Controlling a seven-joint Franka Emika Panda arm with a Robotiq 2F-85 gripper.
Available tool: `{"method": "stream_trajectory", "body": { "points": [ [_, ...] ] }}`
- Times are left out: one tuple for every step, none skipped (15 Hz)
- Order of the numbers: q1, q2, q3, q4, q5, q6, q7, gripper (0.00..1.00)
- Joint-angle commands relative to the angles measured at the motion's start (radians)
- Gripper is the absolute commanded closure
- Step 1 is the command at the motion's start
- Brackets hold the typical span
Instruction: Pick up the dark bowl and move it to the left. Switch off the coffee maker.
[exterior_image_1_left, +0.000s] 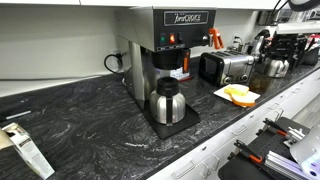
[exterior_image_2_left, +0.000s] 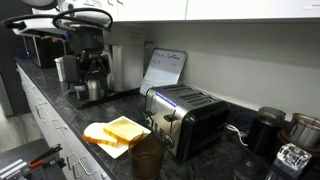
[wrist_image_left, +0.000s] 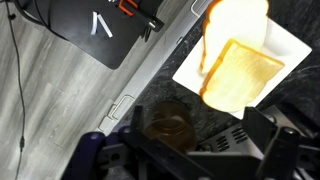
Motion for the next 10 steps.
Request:
{"method": "stream_trajectory", "body": {
  "points": [
    [-0.005, 0.0, -0.008, 0.002, -0.006, -0.003, 0.004, 0.0],
    [0.0, -0.001, -0.007, 0.002, -0.005, -0.003, 0.004, 0.0],
    [0.005, -0.002, -0.005, 0.002, -0.005, -0.003, 0.004, 0.0],
    [0.008, -0.003, -0.004, 0.002, -0.005, -0.003, 0.004, 0.0],
    [0.009, -0.003, -0.004, 0.002, -0.005, -0.003, 0.004, 0.0],
    [0.009, -0.003, -0.004, 0.002, -0.005, -0.003, 0.004, 0.0],
    [0.009, -0.003, -0.004, 0.002, -0.005, -0.003, 0.004, 0.0],
    [0.009, -0.003, -0.004, 0.002, -0.005, -0.003, 0.004, 0.0],
    [-0.002, 0.009, -0.006, 0.004, -0.007, 0.005, 0.016, 0.0],
    [-0.022, 0.018, -0.009, 0.009, -0.015, 0.008, 0.035, 0.0]
  ]
}}
